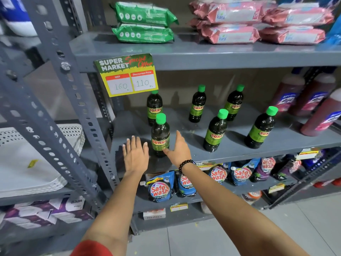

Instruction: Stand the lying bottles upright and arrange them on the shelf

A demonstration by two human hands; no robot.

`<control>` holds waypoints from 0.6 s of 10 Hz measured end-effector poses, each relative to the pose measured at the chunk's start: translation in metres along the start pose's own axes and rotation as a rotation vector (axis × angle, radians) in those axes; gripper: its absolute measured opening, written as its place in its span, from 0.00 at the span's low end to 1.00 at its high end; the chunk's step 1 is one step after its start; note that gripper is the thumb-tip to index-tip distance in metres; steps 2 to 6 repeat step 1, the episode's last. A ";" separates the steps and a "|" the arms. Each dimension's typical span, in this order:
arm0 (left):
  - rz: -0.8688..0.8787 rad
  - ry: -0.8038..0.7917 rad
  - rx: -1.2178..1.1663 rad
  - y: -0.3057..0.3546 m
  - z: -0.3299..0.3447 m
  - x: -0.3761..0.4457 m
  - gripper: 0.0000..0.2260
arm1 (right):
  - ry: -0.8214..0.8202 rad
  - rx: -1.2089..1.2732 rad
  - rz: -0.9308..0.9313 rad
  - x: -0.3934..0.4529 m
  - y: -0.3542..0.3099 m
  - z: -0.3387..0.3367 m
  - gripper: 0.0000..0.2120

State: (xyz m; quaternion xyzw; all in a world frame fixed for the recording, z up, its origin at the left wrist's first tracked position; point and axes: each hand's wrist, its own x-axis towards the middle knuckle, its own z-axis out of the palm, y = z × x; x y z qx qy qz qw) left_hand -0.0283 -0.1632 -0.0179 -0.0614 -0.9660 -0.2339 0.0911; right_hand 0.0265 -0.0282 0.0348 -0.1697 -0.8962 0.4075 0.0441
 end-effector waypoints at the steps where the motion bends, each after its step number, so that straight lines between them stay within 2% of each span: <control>1: 0.049 0.126 -0.038 0.022 -0.014 -0.012 0.23 | 0.104 -0.076 -0.133 -0.013 0.011 -0.025 0.32; 6: 0.049 0.126 -0.038 0.022 -0.014 -0.012 0.23 | 0.104 -0.076 -0.133 -0.013 0.011 -0.025 0.32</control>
